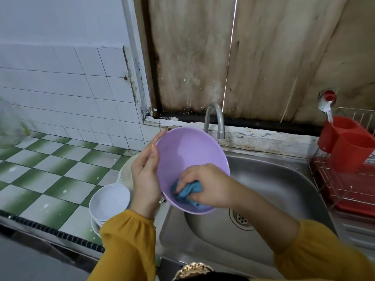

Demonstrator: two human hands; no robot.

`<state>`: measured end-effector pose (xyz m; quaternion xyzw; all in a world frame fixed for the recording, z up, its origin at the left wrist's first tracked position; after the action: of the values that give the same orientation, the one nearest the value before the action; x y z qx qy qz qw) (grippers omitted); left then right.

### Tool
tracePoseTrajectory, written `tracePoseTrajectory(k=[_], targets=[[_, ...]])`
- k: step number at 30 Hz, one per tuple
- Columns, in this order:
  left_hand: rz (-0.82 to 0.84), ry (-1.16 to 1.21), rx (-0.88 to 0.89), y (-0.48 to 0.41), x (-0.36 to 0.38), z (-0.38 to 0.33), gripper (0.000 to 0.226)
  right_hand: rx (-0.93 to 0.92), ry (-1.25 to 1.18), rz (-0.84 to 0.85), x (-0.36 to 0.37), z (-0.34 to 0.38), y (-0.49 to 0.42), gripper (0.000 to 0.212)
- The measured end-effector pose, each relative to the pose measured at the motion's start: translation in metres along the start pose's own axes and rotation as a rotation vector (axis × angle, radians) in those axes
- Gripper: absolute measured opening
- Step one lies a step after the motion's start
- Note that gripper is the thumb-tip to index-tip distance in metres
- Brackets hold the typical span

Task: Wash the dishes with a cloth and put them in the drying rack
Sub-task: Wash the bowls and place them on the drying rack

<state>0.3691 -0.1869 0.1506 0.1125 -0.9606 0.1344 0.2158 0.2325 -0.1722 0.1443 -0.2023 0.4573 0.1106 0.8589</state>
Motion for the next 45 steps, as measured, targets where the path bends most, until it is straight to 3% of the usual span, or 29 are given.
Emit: tracePoseTrajectory(k=[2, 3, 5, 6, 9, 13, 15, 18, 21, 22, 23, 25, 28, 30, 33, 36, 39, 41, 43, 45], targets=[[0.025, 0.021, -0.009, 0.006, -0.001, -0.001, 0.025, 0.116, 0.238, -0.133, -0.015, -0.023, 0.0, 0.044], [0.03, 0.012, -0.016, 0.011, 0.001, 0.001, 0.025, 0.164, 0.314, -0.345, -0.026, -0.028, 0.0, 0.042], [0.057, 0.012, -0.032, 0.017, 0.009, 0.007, 0.024, 0.125, 0.234, -0.733, -0.036, -0.022, 0.002, 0.036], [0.084, 0.015, -0.032, 0.02, 0.013, 0.007, 0.024, 0.034, 0.133, -0.838, -0.035, -0.015, 0.002, 0.034], [0.152, 0.031, 0.009, 0.022, 0.02, 0.006, 0.033, -0.18, -0.108, -0.902, -0.024, 0.005, 0.003, 0.029], [0.166, 0.012, 0.022, 0.024, 0.018, 0.004, 0.032, -0.023, -0.233, -1.066, -0.028, 0.003, 0.004, 0.032], [0.128, 0.015, -0.011, 0.023, 0.019, 0.004, 0.029, 0.024, -0.38, -0.96, -0.025, 0.013, 0.0, 0.037], [0.069, 0.023, -0.037, 0.016, 0.013, -0.002, 0.026, -0.065, -0.526, -0.458, -0.01, 0.034, 0.005, 0.041], [0.002, -0.003, -0.07, 0.007, -0.001, -0.01, 0.029, -0.217, -0.157, 0.021, -0.017, 0.02, 0.022, 0.031], [-0.005, -0.011, -0.079, 0.008, -0.004, -0.01, 0.033, -0.235, 0.049, 0.058, -0.022, 0.007, 0.022, 0.031], [-0.005, -0.015, -0.084, 0.01, -0.004, -0.009, 0.033, -0.248, 0.247, -0.02, -0.029, -0.004, 0.019, 0.032], [0.024, -0.02, -0.093, 0.017, 0.004, -0.005, 0.031, -0.268, 0.426, -0.404, -0.049, -0.018, 0.01, 0.035], [0.089, -0.014, -0.107, 0.027, 0.021, 0.004, 0.036, -0.221, 0.186, -0.852, -0.06, -0.015, 0.009, 0.032], [0.137, -0.026, -0.108, 0.031, 0.029, 0.01, 0.038, -0.216, -0.142, -0.919, -0.055, 0.001, 0.009, 0.029], [0.105, -0.023, -0.123, 0.033, 0.027, 0.016, 0.03, -0.078, -0.437, -0.763, -0.032, 0.021, 0.015, 0.033], [0.108, -0.003, -0.168, 0.032, 0.025, 0.014, 0.035, 0.048, -0.516, -0.388, -0.014, 0.021, 0.027, 0.038], [0.08, -0.051, -0.183, 0.026, 0.023, 0.014, 0.043, -0.086, -0.364, -0.008, -0.024, 0.017, 0.051, 0.023], [0.081, -0.087, -0.227, 0.025, 0.026, 0.018, 0.043, -0.136, -0.179, 0.157, -0.041, 0.006, 0.067, 0.033], [0.101, -0.139, -0.319, 0.027, 0.034, 0.025, 0.037, -0.157, 0.035, 0.242, -0.059, -0.01, 0.075, 0.045], [0.145, -0.19, -0.41, 0.033, 0.045, 0.032, 0.033, -0.168, 0.083, 0.244, -0.076, -0.018, 0.078, 0.041]])
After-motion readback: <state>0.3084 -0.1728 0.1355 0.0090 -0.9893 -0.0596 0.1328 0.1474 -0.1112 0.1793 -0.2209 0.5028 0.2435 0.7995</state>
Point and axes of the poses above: each hand's wrist, its own y-axis away from the middle knuckle, its own x-axis out of the palm, z = x × y, the point moved 4 cm from there along -y, towards the middle knuckle, and after that the axes turned 11 degrees about -z, right-handed, at the moved point
